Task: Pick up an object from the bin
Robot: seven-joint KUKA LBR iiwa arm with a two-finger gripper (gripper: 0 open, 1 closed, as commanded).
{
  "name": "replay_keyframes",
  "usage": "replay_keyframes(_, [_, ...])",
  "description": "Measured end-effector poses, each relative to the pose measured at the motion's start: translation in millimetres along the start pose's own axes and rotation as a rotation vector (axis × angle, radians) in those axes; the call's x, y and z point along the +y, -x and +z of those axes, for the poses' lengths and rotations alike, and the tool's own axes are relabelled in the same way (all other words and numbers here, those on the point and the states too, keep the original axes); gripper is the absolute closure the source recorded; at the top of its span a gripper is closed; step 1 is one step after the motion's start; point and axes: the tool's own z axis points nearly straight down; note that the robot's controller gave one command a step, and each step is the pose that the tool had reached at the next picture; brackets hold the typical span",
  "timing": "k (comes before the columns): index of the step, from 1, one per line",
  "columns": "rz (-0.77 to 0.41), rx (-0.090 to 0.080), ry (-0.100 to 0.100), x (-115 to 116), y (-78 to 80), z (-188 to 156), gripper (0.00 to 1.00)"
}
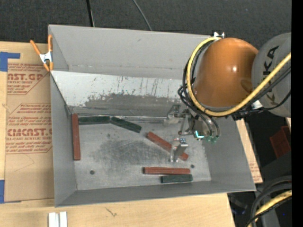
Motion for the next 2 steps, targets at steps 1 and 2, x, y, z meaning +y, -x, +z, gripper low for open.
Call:
replay_keyframes(1, [0.0, -0.007, 0.0, -0.1, 1.4, -3.3, 0.0])
replay_keyframes(2, [-0.055, -0.013, 0.0, 0.8, 3.3, 58.8, 0.0])
